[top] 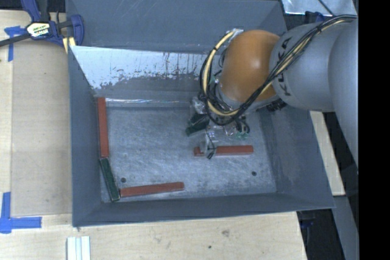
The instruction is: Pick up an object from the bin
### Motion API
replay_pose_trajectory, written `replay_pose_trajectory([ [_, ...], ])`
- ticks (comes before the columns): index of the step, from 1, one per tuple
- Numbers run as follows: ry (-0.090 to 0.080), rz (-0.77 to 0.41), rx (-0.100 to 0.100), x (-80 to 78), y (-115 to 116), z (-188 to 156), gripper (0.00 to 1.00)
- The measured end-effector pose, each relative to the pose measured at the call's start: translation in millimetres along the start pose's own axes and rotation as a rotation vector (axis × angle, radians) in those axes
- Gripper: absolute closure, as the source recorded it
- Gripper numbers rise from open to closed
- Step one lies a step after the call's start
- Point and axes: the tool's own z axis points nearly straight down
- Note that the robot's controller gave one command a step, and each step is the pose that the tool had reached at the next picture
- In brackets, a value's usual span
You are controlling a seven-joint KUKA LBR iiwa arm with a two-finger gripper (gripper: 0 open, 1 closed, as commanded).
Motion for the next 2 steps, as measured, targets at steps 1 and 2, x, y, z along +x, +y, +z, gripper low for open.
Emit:
replay_pose_trajectory([
  [1, -0.012, -0.006, -0.001, -4.1, 4.4, -5.8, 1.0],
  [2, -0.008, -0.005, 0.0, -2.8, 4.0, -3.7, 0.0],
])
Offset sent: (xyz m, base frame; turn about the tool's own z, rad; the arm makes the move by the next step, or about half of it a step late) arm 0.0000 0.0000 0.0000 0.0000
